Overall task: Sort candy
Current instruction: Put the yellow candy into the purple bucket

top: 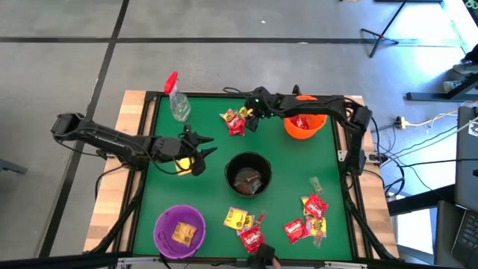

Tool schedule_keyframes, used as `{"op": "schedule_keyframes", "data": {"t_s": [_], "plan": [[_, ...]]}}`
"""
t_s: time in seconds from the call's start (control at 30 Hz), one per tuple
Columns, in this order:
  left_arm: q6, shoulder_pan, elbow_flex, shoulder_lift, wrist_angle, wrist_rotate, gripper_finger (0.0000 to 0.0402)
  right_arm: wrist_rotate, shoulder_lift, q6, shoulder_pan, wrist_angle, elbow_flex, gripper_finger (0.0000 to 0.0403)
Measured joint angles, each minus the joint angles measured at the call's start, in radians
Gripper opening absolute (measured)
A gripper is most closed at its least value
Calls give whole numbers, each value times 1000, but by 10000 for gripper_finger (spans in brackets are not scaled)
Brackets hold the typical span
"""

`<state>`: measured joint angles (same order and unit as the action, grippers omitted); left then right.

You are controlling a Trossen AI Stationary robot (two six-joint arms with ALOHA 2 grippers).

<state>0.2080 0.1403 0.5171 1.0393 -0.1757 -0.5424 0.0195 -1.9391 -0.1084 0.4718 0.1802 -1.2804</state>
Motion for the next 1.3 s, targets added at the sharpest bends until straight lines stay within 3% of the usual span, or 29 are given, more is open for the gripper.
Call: {"op": "schedule_keyframes", "data": {"t_s": [0.47, 0.6, 0.9, 0.97, 1.17, 1.3], "plan": [[3, -4, 0, 4, -6, 3, 165, -11, -121, 26, 46, -14, 0, 261], [3, -4, 0, 4, -6, 3, 165, -33, -121, 25, 46, -18, 0, 210], [2, -4, 0, 4, -6, 3, 165, -38, -121, 22, 46, -21, 0, 34], [0, -4, 0, 4, -5, 3, 165, -38, -118, 21, 46, -20, 0, 11], [0, -4, 0, 4, -5, 3, 165, -38, -79, 22, 46, 17, 0, 35], [0, -8, 0, 4, -5, 3, 165, -38, -22, 22, 45, 69, 0, 30]]}}
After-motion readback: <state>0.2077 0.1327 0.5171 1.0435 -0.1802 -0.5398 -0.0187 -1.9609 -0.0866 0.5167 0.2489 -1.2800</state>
